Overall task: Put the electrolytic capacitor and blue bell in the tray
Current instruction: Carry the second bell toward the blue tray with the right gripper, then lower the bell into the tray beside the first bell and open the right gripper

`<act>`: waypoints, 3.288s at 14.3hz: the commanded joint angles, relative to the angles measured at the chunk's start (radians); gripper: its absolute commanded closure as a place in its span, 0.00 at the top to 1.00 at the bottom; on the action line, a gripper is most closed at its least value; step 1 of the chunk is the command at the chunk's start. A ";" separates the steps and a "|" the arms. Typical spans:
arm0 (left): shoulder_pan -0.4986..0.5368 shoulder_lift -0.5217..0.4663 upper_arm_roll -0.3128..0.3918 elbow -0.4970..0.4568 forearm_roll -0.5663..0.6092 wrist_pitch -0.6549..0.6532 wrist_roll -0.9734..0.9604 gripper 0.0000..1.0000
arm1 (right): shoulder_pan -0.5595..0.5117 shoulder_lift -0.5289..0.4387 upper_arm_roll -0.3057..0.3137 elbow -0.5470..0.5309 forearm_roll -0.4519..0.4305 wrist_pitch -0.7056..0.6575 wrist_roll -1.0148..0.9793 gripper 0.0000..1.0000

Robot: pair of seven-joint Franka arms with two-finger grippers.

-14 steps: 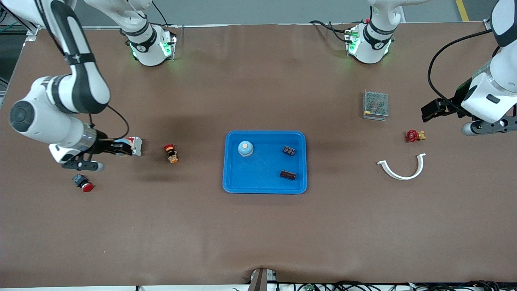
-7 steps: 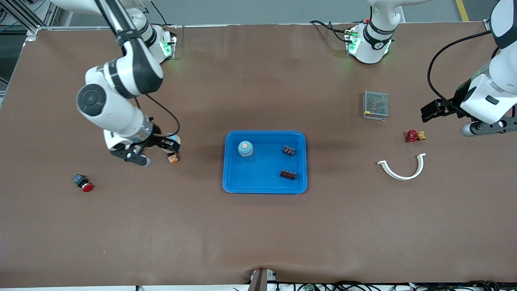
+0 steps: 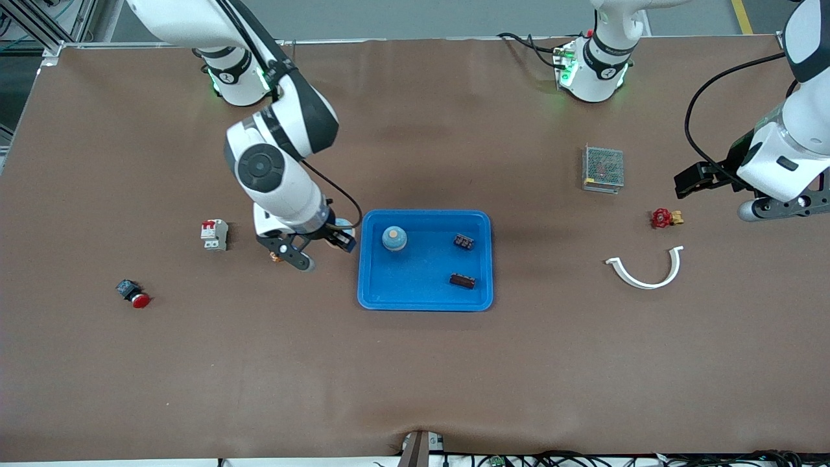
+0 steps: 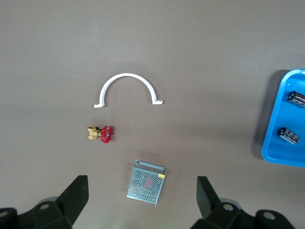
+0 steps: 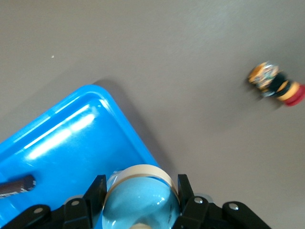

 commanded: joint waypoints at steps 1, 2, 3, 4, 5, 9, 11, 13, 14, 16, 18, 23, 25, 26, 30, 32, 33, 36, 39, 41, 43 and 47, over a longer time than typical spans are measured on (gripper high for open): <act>0.002 -0.006 0.005 -0.015 -0.022 0.025 0.023 1.00 | 0.040 0.112 -0.013 0.154 -0.024 -0.033 0.096 0.00; 0.004 -0.006 0.005 -0.019 -0.022 0.026 0.023 1.00 | 0.053 0.143 -0.016 0.194 -0.024 -0.040 0.116 0.00; 0.004 -0.006 0.003 -0.019 -0.022 0.032 0.023 1.00 | 0.061 0.169 -0.018 0.224 -0.024 -0.042 0.133 0.00; 0.002 -0.006 0.005 -0.023 -0.022 0.037 0.023 1.00 | 0.061 0.189 -0.018 0.249 -0.024 -0.042 0.152 0.00; 0.004 -0.008 0.003 -0.026 -0.022 0.035 0.023 1.00 | 0.063 0.206 -0.018 0.267 -0.024 -0.042 0.156 0.00; 0.004 -0.009 0.003 -0.026 -0.022 0.037 0.023 1.00 | 0.076 0.284 -0.019 0.323 -0.081 -0.033 0.219 0.00; 0.004 -0.014 0.003 -0.027 -0.022 0.037 0.023 1.00 | 0.081 0.322 -0.019 0.346 -0.115 -0.028 0.262 0.00; 0.004 -0.017 0.003 -0.029 -0.022 0.035 0.025 1.00 | 0.090 0.345 -0.019 0.370 -0.115 -0.027 0.268 0.00; 0.004 -0.019 0.003 -0.029 -0.020 0.037 0.025 1.00 | 0.090 0.361 -0.019 0.386 -0.115 -0.025 0.276 0.00; 0.004 -0.019 0.003 -0.029 -0.020 0.037 0.025 1.00 | 0.096 0.401 -0.021 0.419 -0.116 -0.025 0.299 0.00; 0.004 -0.032 0.002 -0.047 -0.020 0.032 0.026 1.00 | 0.107 0.415 -0.033 0.421 -0.124 -0.016 0.301 0.00; 0.004 -0.048 0.003 -0.059 -0.020 0.018 0.043 1.00 | 0.118 0.436 -0.036 0.419 -0.126 0.013 0.313 0.00; 0.004 -0.069 0.003 -0.070 -0.020 0.006 0.046 1.00 | 0.126 0.447 -0.040 0.419 -0.129 0.027 0.313 0.00; 0.002 -0.080 0.002 -0.069 -0.020 -0.001 0.048 1.00 | 0.136 0.451 -0.045 0.419 -0.132 0.036 0.316 0.00; 0.002 -0.085 -0.003 -0.072 -0.020 -0.005 0.044 1.00 | 0.162 0.474 -0.074 0.418 -0.132 0.062 0.322 0.00; 0.004 -0.091 -0.004 -0.079 -0.020 -0.005 0.044 1.00 | 0.167 0.482 -0.077 0.418 -0.133 0.069 0.324 0.00; 0.004 -0.106 -0.004 -0.084 -0.020 -0.005 0.044 1.00 | 0.167 0.484 -0.079 0.416 -0.133 0.069 0.324 0.00; 0.004 -0.124 -0.003 -0.098 -0.022 -0.003 0.044 1.00 | 0.169 0.487 -0.079 0.415 -0.142 0.070 0.330 0.00; 0.004 -0.137 -0.006 -0.093 -0.022 0.008 0.046 1.00 | 0.176 0.494 -0.079 0.413 -0.146 0.090 0.331 0.00; 0.004 -0.137 -0.004 -0.093 -0.022 0.011 0.049 1.00 | 0.176 0.496 -0.080 0.413 -0.147 0.092 0.342 0.00; 0.004 -0.140 -0.006 -0.093 -0.022 0.026 0.049 1.00 | 0.176 0.501 -0.080 0.413 -0.149 0.092 0.344 0.00; -0.001 -0.146 -0.007 -0.096 -0.034 0.031 0.051 1.00 | 0.175 0.501 -0.080 0.412 -0.181 0.092 0.342 0.32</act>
